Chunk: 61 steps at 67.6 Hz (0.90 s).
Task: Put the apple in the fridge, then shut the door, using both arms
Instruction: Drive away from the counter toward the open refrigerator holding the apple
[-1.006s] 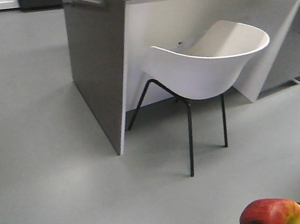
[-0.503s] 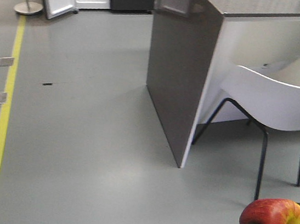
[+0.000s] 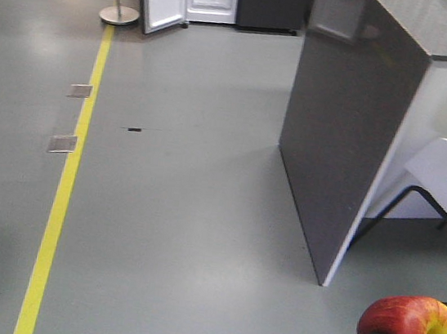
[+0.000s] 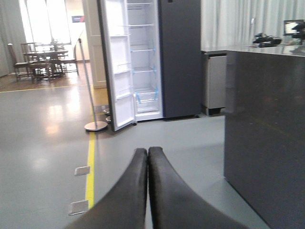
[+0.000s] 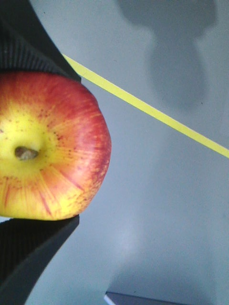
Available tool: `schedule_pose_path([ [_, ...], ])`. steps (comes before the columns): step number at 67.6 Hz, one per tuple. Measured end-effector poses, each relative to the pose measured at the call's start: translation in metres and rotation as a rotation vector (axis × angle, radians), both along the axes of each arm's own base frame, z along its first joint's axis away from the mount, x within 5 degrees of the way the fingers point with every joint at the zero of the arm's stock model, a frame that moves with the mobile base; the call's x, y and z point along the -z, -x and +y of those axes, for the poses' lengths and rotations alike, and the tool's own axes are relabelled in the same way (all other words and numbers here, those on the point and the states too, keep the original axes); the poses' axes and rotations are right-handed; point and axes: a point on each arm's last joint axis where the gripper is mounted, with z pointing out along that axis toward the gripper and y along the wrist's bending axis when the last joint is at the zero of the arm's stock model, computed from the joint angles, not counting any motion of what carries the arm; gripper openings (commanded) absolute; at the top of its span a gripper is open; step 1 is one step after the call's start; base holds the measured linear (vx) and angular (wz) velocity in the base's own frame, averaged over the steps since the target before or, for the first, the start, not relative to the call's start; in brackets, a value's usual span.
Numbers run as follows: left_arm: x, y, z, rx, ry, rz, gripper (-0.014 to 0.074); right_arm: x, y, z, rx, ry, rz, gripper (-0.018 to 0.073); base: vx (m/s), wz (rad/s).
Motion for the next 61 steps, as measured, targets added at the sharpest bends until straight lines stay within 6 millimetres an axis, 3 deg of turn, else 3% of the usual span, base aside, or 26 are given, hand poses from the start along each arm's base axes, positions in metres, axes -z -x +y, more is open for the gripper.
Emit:
schedule_pose_path([
  [61, 0.0000, 0.0000, 0.0000, 0.000, 0.000, 0.000, -0.0006, 0.0000, 0.0000, 0.0000, 0.000, 0.000, 0.000, 0.0223, 0.19, 0.21],
])
